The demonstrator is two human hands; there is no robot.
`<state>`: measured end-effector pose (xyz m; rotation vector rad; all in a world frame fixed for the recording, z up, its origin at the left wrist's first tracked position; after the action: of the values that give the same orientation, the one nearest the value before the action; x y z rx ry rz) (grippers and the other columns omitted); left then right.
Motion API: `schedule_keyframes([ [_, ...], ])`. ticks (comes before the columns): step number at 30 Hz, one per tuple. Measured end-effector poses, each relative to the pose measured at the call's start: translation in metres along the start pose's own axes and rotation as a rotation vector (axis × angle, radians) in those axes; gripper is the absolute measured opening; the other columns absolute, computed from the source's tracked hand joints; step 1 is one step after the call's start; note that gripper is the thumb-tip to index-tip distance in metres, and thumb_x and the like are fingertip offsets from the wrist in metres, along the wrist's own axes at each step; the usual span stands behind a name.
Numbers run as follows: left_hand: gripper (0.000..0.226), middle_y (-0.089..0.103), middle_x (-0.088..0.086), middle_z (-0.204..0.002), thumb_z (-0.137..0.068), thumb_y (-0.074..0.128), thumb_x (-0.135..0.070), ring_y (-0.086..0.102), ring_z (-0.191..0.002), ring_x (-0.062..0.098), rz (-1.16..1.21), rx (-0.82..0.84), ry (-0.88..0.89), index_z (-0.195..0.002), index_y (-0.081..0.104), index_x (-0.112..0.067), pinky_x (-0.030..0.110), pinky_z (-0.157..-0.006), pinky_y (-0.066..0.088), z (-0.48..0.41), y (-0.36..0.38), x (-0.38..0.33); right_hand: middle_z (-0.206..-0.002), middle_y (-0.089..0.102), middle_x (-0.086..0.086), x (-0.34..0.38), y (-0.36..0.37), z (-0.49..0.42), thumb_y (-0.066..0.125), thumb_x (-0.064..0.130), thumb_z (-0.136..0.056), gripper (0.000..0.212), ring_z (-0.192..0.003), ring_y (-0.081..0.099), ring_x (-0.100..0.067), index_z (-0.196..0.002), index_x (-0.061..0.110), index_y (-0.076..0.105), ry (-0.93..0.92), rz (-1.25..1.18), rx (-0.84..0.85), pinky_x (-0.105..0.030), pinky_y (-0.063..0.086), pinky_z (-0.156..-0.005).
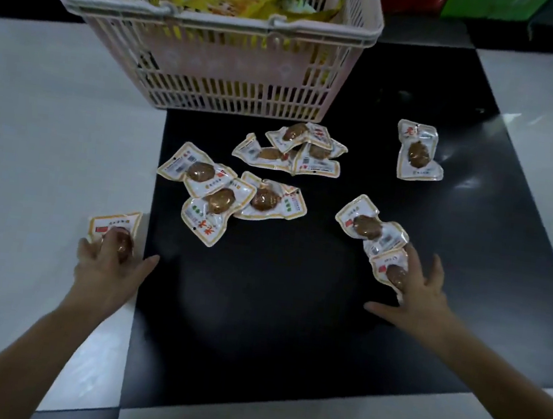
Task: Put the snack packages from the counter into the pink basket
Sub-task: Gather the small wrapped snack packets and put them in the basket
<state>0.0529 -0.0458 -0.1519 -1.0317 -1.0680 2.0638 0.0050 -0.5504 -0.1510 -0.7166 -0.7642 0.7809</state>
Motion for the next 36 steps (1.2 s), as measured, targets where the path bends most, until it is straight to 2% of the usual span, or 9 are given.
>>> schedule_keyframes([
  [3, 0.108, 0.034, 0.03, -0.135, -0.052, 0.062, -0.08, 0.032, -0.127, 0.053, -0.039, 0.019, 0.06, -0.139, 0.03, -0.024, 0.061, -0.107, 0.033, -0.012, 0.013, -0.019, -0.163, -0.025, -0.015, 0.022, -0.01, -0.016, 0.088, 0.055, -0.062, 0.137, -0.147, 0.008, -0.054, -0.154, 0.043, -0.012, -0.061, 0.045, 0.01, -0.062, 0.026, -0.113],
  [8, 0.12, 0.005, 0.027, -0.155, -0.058, 0.074, -0.072, 0.014, -0.141, 0.051, -0.032, 0.082, 0.114, -0.15, 0.011, -0.031, 0.058, -0.115, 0.023, -0.037, 0.018, -0.063, -0.16, -0.031, -0.015, 0.06, -0.021, -0.044, 0.085, 0.064, -0.06, 0.143, -0.144, 0.016, -0.055, -0.15, 0.044, -0.024, -0.127, 0.321, 0.033, -0.064, 0.034, -0.11],
  [11, 0.122, -0.004, 0.019, -0.159, -0.056, 0.075, -0.073, 0.003, -0.145, 0.045, -0.079, 0.128, 0.183, -0.149, 0.003, -0.04, 0.057, -0.116, 0.02, -0.047, 0.021, -0.089, -0.161, -0.033, -0.012, 0.084, -0.022, -0.06, 0.085, 0.065, -0.059, 0.143, -0.145, 0.005, -0.057, -0.147, 0.049, -0.028, -0.149, 0.397, 0.084, -0.068, 0.031, -0.11],
  [14, 0.124, -0.006, 0.013, -0.16, -0.046, 0.065, -0.086, 0.004, -0.145, 0.044, -0.14, 0.148, 0.259, -0.143, -0.006, -0.055, 0.056, -0.115, 0.021, -0.056, 0.026, -0.114, -0.16, -0.036, -0.012, 0.107, -0.021, -0.08, 0.082, 0.068, -0.061, 0.14, -0.145, -0.006, -0.059, -0.146, 0.051, -0.029, -0.159, 0.428, 0.13, -0.07, 0.021, -0.113],
  [19, 0.126, -0.009, 0.011, -0.16, -0.032, 0.046, -0.102, 0.007, -0.143, 0.044, -0.417, 0.225, 0.331, -0.133, -0.02, -0.065, 0.06, -0.11, 0.027, -0.071, 0.042, -0.142, -0.159, -0.036, -0.008, 0.149, 0.004, -0.105, 0.072, 0.08, -0.06, 0.131, -0.141, -0.015, -0.062, -0.143, 0.058, -0.027, -0.274, 0.476, 0.126, -0.079, 0.031, -0.102],
  [23, 0.114, -0.004, 0.011, -0.154, -0.05, 0.064, -0.084, 0.015, -0.131, 0.049, -0.565, 0.207, 0.402, -0.141, -0.002, -0.059, 0.056, -0.104, 0.036, -0.064, 0.056, -0.163, -0.162, -0.01, -0.019, 0.189, 0.019, -0.109, 0.059, 0.072, -0.08, 0.102, -0.14, 0.011, -0.058, -0.15, 0.055, -0.013, -0.43, 0.532, 0.043, -0.067, 0.045, -0.096],
  [27, 0.091, 0.021, 0.003, -0.143, -0.06, 0.07, -0.058, 0.026, -0.114, 0.043, -0.399, 0.106, 0.452, -0.139, 0.026, -0.049, 0.049, -0.093, 0.042, -0.064, 0.057, -0.17, -0.151, 0.02, -0.017, 0.222, 0.03, -0.107, 0.061, 0.054, -0.087, 0.091, -0.128, 0.03, -0.052, -0.153, 0.049, -0.002, -0.554, 0.529, 0.038, -0.059, 0.049, -0.092],
  [31, 0.067, 0.04, -0.007, -0.137, -0.067, 0.058, -0.053, 0.036, -0.11, 0.039, -0.273, 0.055, 0.483, -0.132, 0.04, -0.046, 0.045, -0.087, 0.046, -0.08, 0.052, -0.166, -0.15, 0.025, -0.009, 0.241, 0.043, -0.104, 0.065, 0.056, -0.084, 0.093, -0.124, 0.033, -0.048, -0.153, 0.041, 0.005, -0.572, 0.476, 0.066, -0.057, 0.049, -0.09],
  [36, 0.054, 0.048, -0.01, -0.137, -0.077, 0.062, -0.037, 0.041, -0.105, 0.036, -0.222, 0.025, 0.517, -0.129, 0.048, -0.036, 0.044, -0.081, 0.048, -0.088, 0.045, -0.164, -0.144, 0.03, -0.008, 0.253, 0.045, -0.108, 0.068, 0.05, -0.082, 0.089, -0.126, 0.031, -0.048, -0.15, 0.036, 0.013, -0.507, 0.443, 0.106, -0.064, 0.049, -0.09],
])
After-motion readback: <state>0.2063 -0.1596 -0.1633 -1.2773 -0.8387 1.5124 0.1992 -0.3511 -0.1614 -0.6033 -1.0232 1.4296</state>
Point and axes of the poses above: each hand's wrist, its own z-axis away from the middle knuckle, its own y-axis out of the palm, x = y × z, the point moved 5 cm from there along -z, towards the middle knuckle
